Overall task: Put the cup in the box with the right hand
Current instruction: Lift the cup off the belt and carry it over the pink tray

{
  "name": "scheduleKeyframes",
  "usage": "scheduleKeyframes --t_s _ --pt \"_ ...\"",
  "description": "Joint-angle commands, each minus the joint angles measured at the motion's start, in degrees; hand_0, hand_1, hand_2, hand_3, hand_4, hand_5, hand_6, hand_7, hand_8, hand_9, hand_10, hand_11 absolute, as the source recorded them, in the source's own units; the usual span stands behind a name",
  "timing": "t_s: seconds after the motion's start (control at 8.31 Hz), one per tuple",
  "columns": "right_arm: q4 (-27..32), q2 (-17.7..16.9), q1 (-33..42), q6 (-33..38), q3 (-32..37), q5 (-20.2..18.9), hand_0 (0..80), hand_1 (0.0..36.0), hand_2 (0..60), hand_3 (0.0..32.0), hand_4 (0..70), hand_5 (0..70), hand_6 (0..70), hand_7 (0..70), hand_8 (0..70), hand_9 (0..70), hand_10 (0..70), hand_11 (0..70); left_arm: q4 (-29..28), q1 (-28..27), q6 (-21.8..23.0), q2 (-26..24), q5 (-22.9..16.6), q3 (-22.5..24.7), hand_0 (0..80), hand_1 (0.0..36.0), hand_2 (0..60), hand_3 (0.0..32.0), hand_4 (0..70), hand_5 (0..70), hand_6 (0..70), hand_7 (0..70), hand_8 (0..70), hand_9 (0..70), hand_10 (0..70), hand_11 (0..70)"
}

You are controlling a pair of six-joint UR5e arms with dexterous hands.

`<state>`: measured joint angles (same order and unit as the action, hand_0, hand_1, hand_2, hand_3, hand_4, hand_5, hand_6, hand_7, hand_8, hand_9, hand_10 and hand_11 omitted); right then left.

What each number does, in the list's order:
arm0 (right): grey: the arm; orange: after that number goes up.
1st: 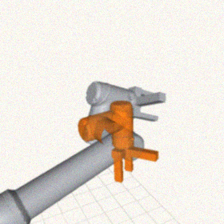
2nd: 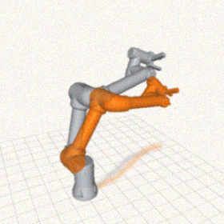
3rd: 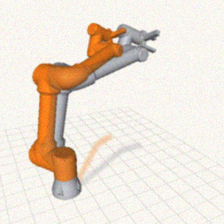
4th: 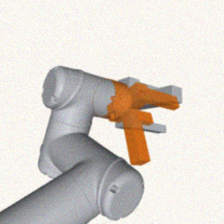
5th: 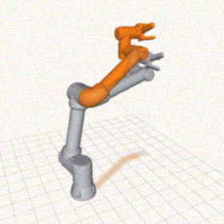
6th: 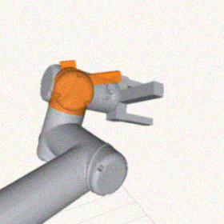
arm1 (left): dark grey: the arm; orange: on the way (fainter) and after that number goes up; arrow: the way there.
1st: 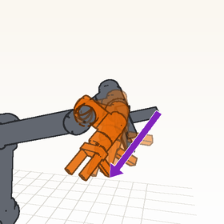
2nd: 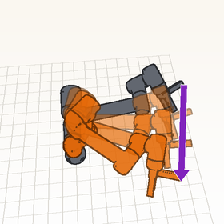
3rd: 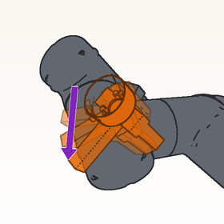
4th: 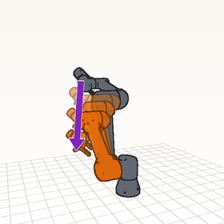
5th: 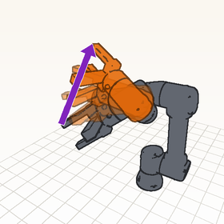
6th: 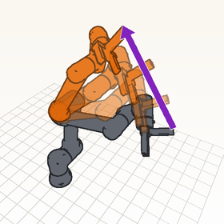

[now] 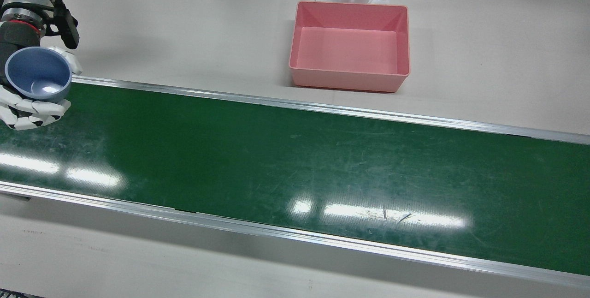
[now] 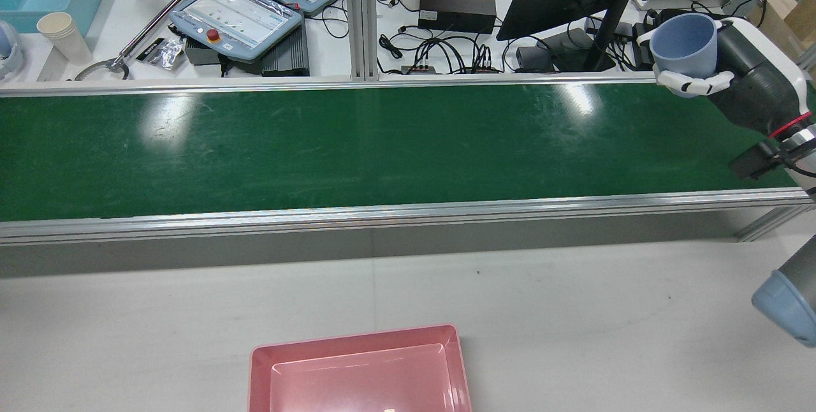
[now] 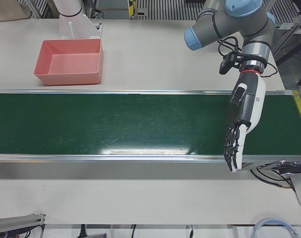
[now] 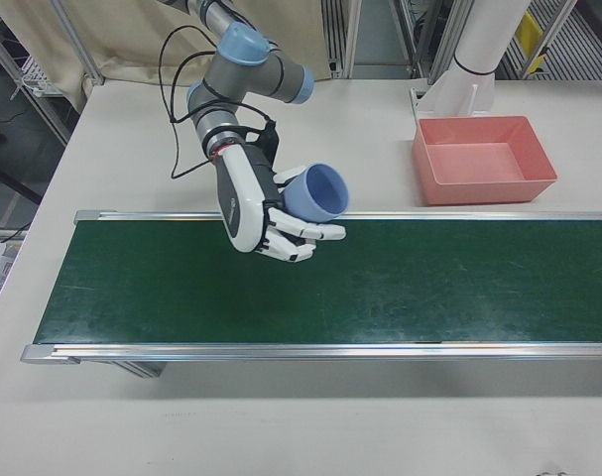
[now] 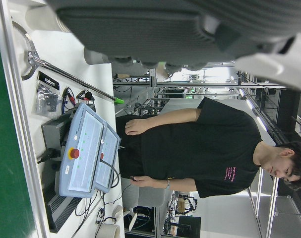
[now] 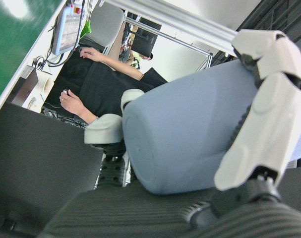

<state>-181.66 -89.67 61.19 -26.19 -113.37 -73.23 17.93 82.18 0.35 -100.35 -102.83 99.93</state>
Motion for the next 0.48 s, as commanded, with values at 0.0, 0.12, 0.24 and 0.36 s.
scheduleKeyframes --t_s 0.0,0.12,0.24,0.36 --pt "-10.1 4.8 -9.9 -9.6 -12.5 0.3 49.9 36.0 60.0 0.0 66.3 17.2 36.3 70.0 66.1 70.0 57.8 70.0 0.1 0.0 0.0 0.0 0.0 0.0 0.0 0.0 0.0 0.0 0.0 0.0 0.0 0.0 0.0 0.0 0.0 0.0" --pt "-10.8 5.7 -15.1 -12.5 -14.8 2.5 50.0 36.0 60.0 0.0 66.3 17.0 36.0 70.0 65.5 70.0 56.8 70.0 0.1 0.0 0.0 0.1 0.0 0.1 0.0 0.0 0.0 0.0 0.0 0.0 0.0 0.0 0.0 0.0 0.0 0.0" --pt "-10.8 5.7 -22.2 -15.8 -16.9 6.0 50.1 36.0 60.0 0.0 63.1 16.6 34.8 70.0 63.7 70.0 54.5 70.0 0.1 0.0 0.0 0.0 0.0 0.1 0.0 0.0 0.0 0.0 0.0 0.0 0.0 0.0 0.0 0.0 0.0 0.0" --pt "-10.8 6.6 -29.6 -20.7 -18.8 9.6 49.9 36.0 60.0 0.0 61.3 16.0 33.7 70.0 61.5 70.0 52.2 70.0 0.2 0.0 0.0 0.0 0.0 0.1 0.0 0.0 0.0 0.0 0.0 0.0 0.0 0.0 0.0 0.0 0.0 0.0"
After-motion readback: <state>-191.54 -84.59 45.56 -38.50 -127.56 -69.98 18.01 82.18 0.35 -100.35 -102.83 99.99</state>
